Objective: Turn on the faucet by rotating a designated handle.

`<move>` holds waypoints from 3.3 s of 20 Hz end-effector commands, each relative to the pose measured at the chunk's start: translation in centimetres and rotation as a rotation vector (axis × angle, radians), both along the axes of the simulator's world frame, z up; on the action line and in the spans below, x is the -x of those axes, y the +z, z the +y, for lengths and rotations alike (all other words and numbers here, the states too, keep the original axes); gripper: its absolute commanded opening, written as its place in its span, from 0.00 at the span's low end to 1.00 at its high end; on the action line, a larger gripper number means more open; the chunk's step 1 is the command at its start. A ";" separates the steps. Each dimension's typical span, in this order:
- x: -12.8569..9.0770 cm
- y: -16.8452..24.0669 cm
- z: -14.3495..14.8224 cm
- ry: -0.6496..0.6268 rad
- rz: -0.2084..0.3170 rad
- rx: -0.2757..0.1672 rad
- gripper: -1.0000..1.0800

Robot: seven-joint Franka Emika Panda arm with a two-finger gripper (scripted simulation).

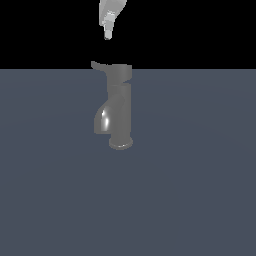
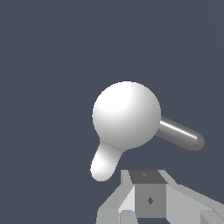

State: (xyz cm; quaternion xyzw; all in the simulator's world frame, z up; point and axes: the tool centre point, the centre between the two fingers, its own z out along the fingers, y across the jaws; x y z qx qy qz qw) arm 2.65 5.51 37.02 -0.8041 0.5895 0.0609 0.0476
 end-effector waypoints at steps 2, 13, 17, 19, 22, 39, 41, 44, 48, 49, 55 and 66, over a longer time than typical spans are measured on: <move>-1.6 -1.5 0.6 -0.092 0.008 0.027 0.00; -5.7 -5.6 2.4 -0.336 0.006 0.115 0.00; -6.6 -6.5 2.9 -0.388 -0.001 0.136 0.00; -6.9 -6.8 3.1 -0.407 -0.004 0.144 0.00; -7.2 -7.1 3.3 -0.427 -0.007 0.152 0.00; -5.3 -7.3 4.3 -0.435 -0.008 0.156 0.00; -4.8 -7.3 4.5 -0.435 -0.008 0.156 0.00; -4.1 -7.3 4.8 -0.435 -0.009 0.156 0.00; -3.2 -7.3 5.2 -0.435 -0.009 0.156 0.00; -2.9 -7.3 5.3 -0.435 -0.009 0.156 0.00; -1.5 -7.3 5.9 -0.436 -0.009 0.156 0.00; 0.2 -7.3 5.1 -0.436 -0.014 0.156 0.00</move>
